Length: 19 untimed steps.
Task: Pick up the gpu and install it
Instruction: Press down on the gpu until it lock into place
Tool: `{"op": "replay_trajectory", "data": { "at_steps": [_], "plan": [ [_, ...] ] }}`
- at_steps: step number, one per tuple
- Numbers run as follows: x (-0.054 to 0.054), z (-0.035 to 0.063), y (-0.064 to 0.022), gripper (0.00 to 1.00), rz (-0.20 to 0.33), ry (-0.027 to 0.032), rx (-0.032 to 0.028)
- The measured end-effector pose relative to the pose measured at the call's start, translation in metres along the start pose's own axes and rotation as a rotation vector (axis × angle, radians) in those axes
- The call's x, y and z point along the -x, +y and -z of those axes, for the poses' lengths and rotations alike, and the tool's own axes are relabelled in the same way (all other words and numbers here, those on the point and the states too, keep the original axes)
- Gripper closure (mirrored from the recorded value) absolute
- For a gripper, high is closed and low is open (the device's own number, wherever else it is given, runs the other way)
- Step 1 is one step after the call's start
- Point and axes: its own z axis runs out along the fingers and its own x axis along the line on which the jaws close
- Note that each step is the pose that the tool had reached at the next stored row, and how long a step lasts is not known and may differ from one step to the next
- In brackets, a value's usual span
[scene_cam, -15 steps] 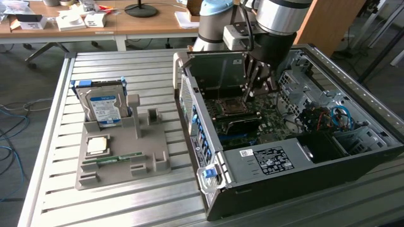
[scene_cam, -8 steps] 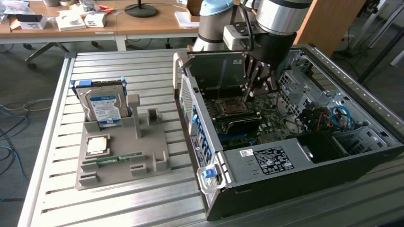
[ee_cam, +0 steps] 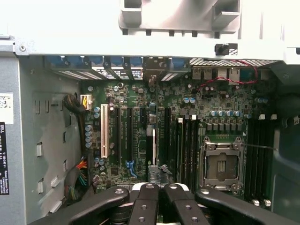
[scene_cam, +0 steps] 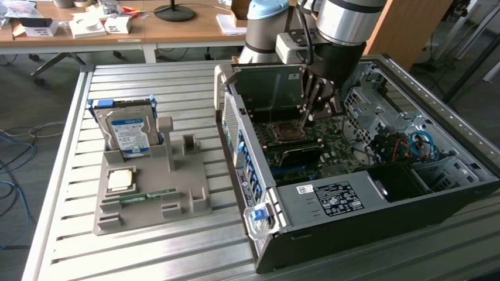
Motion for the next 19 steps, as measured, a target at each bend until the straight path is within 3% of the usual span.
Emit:
{"op": "replay_trajectory", "data": {
  "at_steps": [19],
  "plan": [
    [-0.001,-0.0278,0.0003,0.89,0.000,0.0001,0.0000]
  ]
}}
